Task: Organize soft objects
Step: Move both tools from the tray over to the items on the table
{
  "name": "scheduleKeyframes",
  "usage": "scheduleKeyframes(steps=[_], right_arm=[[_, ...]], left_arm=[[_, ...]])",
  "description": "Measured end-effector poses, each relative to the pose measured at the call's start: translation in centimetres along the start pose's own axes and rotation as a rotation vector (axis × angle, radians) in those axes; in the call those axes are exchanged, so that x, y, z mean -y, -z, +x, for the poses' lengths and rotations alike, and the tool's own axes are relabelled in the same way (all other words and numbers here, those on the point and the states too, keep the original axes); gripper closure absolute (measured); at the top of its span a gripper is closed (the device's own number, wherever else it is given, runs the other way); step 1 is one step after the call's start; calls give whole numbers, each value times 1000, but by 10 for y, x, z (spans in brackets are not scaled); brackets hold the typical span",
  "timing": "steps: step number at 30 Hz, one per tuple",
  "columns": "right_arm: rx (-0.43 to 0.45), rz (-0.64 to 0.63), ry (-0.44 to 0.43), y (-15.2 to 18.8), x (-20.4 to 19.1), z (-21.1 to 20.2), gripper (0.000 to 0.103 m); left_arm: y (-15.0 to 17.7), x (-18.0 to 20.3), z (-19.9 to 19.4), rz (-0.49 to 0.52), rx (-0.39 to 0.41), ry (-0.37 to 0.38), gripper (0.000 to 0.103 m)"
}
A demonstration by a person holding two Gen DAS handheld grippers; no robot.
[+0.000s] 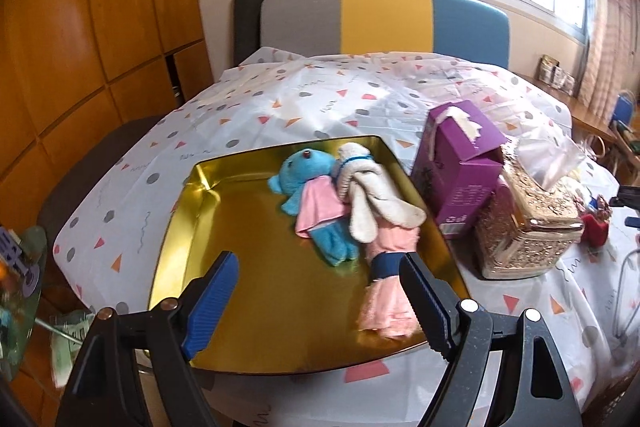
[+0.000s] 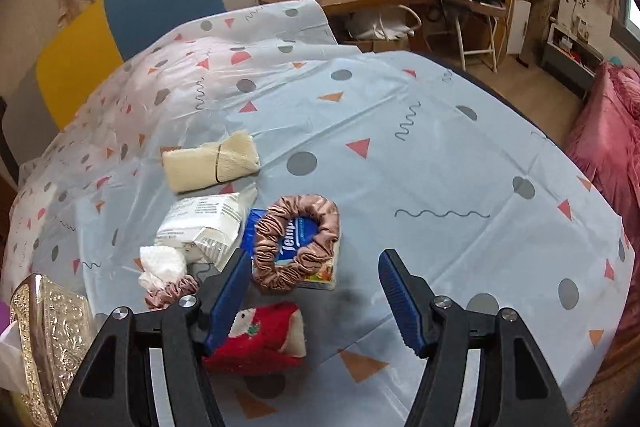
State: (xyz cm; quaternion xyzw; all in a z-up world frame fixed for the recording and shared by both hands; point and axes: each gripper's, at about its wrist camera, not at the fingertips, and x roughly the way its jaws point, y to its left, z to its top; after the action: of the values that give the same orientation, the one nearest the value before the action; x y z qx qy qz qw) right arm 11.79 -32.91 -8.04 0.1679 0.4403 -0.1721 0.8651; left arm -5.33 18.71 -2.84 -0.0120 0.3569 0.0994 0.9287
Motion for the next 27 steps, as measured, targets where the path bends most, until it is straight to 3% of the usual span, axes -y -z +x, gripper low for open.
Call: scheduleKeyframes(steps=[14,21,27], right_arm=[[-88,26,-13,6,3,13,36],[-95,146,-21,3,25,15,36],[-121,273,-65,2,49,18,36]], left_arm=[[0,46,-2,100,-10,81,20],[-21,79,-21,163,41,221,20],[-48,142,-34,278,63,366,20]])
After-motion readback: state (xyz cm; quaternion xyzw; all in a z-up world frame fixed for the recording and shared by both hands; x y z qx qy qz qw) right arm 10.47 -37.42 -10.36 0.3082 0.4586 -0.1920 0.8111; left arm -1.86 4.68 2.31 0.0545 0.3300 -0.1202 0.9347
